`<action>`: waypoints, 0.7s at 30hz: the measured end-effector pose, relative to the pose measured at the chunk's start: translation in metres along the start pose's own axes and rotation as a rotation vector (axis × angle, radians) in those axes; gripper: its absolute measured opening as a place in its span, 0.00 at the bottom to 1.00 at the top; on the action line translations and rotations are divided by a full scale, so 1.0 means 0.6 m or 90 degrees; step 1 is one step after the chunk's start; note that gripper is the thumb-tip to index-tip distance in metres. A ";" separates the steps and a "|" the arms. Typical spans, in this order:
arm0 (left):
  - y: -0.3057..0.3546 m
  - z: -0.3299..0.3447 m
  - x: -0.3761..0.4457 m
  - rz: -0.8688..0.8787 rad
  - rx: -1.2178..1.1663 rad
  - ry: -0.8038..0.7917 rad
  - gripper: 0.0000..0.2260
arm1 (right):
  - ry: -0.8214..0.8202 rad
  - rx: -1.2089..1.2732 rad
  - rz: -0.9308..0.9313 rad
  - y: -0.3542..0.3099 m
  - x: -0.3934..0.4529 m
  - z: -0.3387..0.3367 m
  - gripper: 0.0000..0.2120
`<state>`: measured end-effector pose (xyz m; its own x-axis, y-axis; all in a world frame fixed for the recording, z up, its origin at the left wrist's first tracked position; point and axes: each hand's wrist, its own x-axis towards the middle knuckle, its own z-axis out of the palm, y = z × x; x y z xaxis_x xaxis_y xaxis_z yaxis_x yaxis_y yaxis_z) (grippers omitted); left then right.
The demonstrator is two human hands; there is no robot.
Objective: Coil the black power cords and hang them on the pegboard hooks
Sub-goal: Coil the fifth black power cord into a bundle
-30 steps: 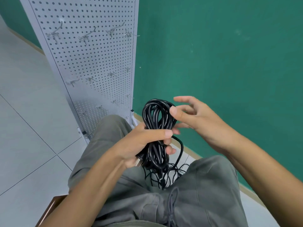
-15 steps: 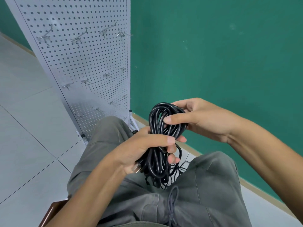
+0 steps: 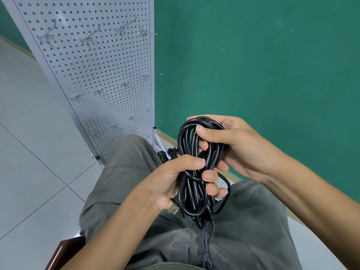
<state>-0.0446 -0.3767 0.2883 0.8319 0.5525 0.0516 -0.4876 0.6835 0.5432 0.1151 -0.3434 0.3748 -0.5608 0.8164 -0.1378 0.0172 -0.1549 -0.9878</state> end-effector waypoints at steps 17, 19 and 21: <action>0.000 0.021 0.013 0.058 0.263 0.298 0.07 | 0.129 -0.366 -0.002 -0.017 0.031 0.026 0.13; -0.005 0.025 0.021 0.095 0.302 0.373 0.06 | 0.172 -0.385 0.002 -0.010 0.039 0.024 0.14; -0.010 0.028 0.027 0.123 0.320 0.409 0.06 | 0.173 -0.400 0.033 -0.011 0.044 0.023 0.15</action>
<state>-0.0237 -0.3799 0.2996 0.3589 0.9066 -0.2221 -0.3037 0.3384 0.8906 0.0885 -0.3284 0.3784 -0.3206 0.9398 -0.1184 0.5611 0.0878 -0.8231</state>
